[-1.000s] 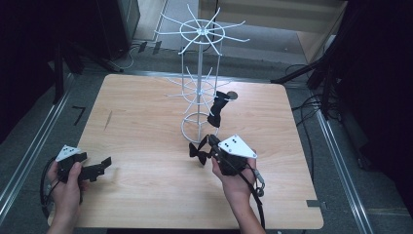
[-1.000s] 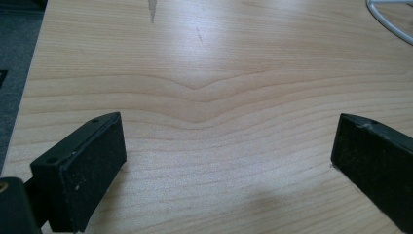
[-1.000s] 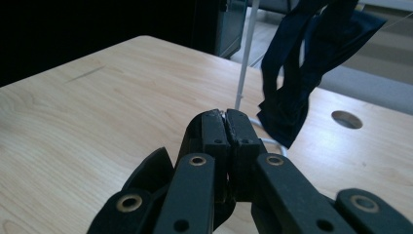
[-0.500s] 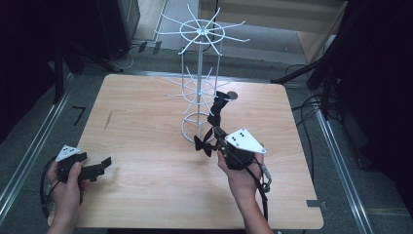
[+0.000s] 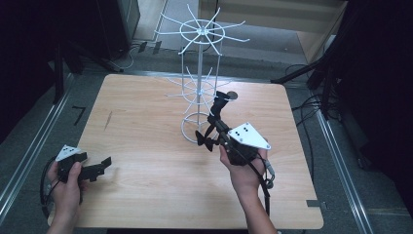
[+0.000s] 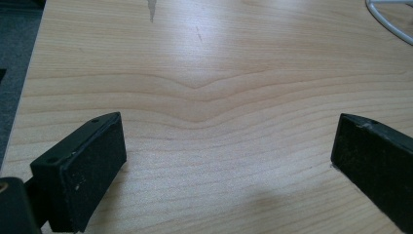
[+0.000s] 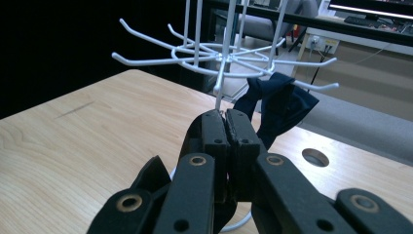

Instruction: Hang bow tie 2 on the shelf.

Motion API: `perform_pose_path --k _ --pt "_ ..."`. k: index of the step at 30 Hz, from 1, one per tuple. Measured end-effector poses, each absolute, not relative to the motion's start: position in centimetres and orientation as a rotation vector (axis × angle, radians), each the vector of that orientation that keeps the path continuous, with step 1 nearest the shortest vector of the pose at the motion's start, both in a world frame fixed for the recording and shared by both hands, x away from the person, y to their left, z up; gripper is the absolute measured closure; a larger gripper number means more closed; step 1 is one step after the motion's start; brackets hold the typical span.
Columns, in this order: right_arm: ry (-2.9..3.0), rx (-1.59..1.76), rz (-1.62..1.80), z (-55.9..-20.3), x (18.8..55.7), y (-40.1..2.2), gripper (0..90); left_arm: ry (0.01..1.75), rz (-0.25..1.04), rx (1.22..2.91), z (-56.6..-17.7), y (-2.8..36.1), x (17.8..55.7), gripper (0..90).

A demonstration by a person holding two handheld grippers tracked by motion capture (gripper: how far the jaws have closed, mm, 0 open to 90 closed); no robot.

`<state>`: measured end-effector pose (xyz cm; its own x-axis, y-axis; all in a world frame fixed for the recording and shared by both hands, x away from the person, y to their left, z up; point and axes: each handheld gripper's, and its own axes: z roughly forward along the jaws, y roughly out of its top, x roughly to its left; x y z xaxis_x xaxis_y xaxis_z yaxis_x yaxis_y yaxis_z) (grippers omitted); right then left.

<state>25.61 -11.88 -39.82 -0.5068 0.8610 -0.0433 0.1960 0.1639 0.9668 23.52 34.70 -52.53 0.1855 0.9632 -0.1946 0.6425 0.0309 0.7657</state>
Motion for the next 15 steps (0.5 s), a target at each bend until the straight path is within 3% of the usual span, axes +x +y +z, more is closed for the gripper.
perform_pose_path --k 15 --pt "1.815 0.971 1.39 -38.6 25.8 -11.6 89.3 1.534 0.529 1.69 -52.5 34.7 23.5 0.0"
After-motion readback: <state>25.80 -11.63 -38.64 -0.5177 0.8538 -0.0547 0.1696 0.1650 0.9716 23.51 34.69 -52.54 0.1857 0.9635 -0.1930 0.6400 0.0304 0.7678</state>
